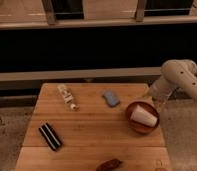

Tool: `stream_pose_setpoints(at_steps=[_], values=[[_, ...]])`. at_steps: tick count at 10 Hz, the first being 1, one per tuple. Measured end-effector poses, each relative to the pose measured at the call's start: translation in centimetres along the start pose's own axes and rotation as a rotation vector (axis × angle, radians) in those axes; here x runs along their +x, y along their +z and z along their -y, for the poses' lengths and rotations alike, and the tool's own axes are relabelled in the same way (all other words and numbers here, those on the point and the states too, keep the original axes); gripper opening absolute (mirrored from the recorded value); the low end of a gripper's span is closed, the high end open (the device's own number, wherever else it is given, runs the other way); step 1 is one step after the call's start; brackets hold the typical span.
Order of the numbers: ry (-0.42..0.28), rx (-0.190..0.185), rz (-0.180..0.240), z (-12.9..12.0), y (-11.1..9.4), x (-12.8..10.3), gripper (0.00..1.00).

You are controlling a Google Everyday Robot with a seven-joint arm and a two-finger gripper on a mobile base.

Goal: Place the ceramic cup in the ceramic bowl

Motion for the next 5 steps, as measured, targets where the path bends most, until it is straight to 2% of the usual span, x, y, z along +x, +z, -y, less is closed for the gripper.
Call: stream_pose_setpoints(at_steps=[5], values=[[0.003, 0.01, -0.019, -0.8, -2.1, 1.5, 0.8]])
